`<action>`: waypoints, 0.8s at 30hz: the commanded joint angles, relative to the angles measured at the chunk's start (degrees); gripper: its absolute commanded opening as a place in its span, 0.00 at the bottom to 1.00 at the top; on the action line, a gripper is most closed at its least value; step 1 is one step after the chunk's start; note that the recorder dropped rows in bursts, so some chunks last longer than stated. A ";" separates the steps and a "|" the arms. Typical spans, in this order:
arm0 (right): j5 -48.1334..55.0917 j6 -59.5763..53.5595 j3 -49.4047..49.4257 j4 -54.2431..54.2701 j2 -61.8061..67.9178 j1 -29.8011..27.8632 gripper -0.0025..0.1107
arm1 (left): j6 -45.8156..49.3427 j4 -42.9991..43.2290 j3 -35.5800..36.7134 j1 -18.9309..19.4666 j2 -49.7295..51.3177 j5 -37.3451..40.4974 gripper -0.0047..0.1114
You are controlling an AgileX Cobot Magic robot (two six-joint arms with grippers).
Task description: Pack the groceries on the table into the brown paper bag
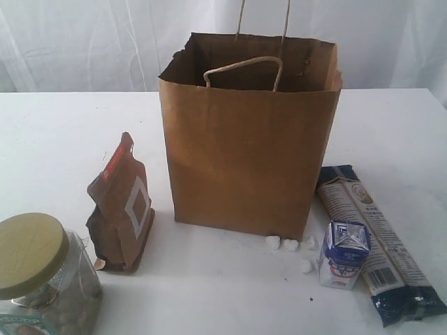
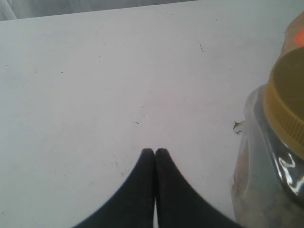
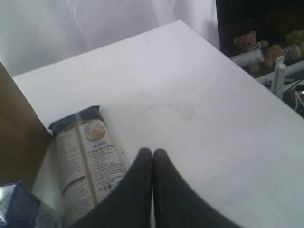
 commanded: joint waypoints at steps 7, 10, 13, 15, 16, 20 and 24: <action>-3.91 -20.39 7.10 18.20 -0.55 -0.14 0.02 | 0.00 0.00 0.19 0.07 -0.21 0.02 0.04; -8.76 -18.32 7.10 17.83 -0.55 -0.14 0.02 | 0.00 0.00 0.19 0.07 -0.21 0.02 0.04; -9.70 -18.32 7.10 17.83 -0.55 -0.14 0.02 | 0.00 0.00 0.19 0.07 -0.21 0.02 0.04; -9.60 -18.32 7.10 17.83 -0.55 -0.14 0.02 | 0.00 0.00 0.19 0.07 -0.21 0.02 0.04; -9.60 -18.32 7.10 17.83 -0.55 -0.14 0.02 | 0.00 0.00 0.19 0.07 -0.21 0.02 0.04; -9.60 -18.32 7.10 17.83 -0.55 -0.14 0.02 | 0.00 0.00 0.19 0.07 -0.21 0.02 0.04; -9.60 -18.32 7.10 17.83 -0.55 -0.14 0.02 | 0.00 0.00 0.19 0.07 -0.21 0.02 0.04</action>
